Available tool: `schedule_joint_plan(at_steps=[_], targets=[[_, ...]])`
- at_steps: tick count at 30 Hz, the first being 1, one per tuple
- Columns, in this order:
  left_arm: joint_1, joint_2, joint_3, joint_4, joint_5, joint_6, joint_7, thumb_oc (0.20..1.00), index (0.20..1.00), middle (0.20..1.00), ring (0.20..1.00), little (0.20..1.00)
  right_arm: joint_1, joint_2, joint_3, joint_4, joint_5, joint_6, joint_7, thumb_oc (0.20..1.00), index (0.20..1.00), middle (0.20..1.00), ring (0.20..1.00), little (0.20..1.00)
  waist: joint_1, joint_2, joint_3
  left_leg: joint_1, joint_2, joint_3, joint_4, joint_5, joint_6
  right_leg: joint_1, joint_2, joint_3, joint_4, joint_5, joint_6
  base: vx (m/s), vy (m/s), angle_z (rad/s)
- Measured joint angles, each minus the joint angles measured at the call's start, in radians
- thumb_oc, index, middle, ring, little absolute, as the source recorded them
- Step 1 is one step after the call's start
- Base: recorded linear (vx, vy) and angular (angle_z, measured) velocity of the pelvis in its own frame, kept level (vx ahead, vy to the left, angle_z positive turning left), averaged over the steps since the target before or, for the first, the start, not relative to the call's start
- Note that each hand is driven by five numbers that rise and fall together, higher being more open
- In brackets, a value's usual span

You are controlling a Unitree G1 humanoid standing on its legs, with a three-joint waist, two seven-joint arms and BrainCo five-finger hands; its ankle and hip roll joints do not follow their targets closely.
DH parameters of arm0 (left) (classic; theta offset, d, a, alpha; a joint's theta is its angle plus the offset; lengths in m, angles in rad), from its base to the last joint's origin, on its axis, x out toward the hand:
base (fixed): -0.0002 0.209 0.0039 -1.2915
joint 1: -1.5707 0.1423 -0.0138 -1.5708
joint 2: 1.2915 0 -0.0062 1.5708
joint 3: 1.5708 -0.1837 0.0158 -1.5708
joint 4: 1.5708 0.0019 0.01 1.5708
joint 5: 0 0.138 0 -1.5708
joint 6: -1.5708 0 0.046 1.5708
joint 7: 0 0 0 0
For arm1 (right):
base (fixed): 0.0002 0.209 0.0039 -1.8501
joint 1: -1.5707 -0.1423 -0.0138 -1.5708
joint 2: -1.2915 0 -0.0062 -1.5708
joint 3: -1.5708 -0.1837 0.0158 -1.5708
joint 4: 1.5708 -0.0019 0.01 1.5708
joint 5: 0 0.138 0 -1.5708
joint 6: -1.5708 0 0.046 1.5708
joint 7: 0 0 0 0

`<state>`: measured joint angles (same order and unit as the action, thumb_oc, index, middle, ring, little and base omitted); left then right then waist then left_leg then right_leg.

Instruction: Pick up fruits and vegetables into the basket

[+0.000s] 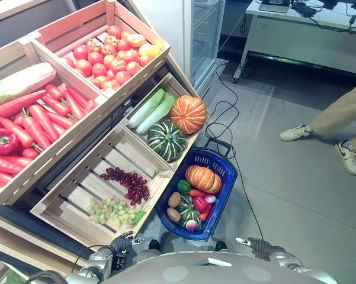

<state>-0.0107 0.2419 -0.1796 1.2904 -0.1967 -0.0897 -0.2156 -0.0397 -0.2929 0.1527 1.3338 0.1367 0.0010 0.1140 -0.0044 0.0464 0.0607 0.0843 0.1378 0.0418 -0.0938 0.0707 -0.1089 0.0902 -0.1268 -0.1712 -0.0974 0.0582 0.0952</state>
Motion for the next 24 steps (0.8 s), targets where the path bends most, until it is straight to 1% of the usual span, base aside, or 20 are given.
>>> schedule_joint_plan(at_steps=[9, 18, 24], targets=[[0.001, 0.000, 0.000, 0.000, -0.020, 0.000, -0.076, 1.000, 1.000, 1.000, 1.000, 1.000, 0.001, 0.000, 0.000, 0.000, 0.000, -0.001, -0.001, 1.000, 1.000, 1.000, 1.000, 1.000, 0.000, -0.002, -0.006, 0.003, 0.000, 0.002, 0.000, 0.000, 0.000, 0.000, 0.000, 0.001, 0.000, 0.000, 0.000, 0.00, 0.000, 0.00], [0.001, 0.000, 0.000, 0.001, -0.020, -0.001, -0.041, 1.000, 1.000, 1.000, 1.000, 1.000, 0.012, 0.001, 0.000, 0.000, 0.000, -0.001, -0.001, 1.000, 1.000, 1.000, 1.000, 1.000, 0.001, -0.013, -0.021, 0.000, 0.000, 0.002, 0.000, 0.000, 0.000, -0.001, 0.000, 0.001, 0.000, 0.000, 0.000, 0.00, 0.000, 0.00], [0.002, 0.000, 0.001, 0.001, -0.019, 0.001, -0.019, 1.000, 1.000, 1.000, 1.000, 1.000, 0.014, 0.002, 0.000, 0.001, 0.000, -0.001, -0.001, 1.000, 1.000, 1.000, 1.000, 1.000, 0.001, -0.013, -0.022, 0.000, 0.000, 0.002, 0.000, 0.000, 0.000, -0.001, 0.000, 0.001, 0.000, 0.000, 0.000, 0.00, 0.000, 0.00]])
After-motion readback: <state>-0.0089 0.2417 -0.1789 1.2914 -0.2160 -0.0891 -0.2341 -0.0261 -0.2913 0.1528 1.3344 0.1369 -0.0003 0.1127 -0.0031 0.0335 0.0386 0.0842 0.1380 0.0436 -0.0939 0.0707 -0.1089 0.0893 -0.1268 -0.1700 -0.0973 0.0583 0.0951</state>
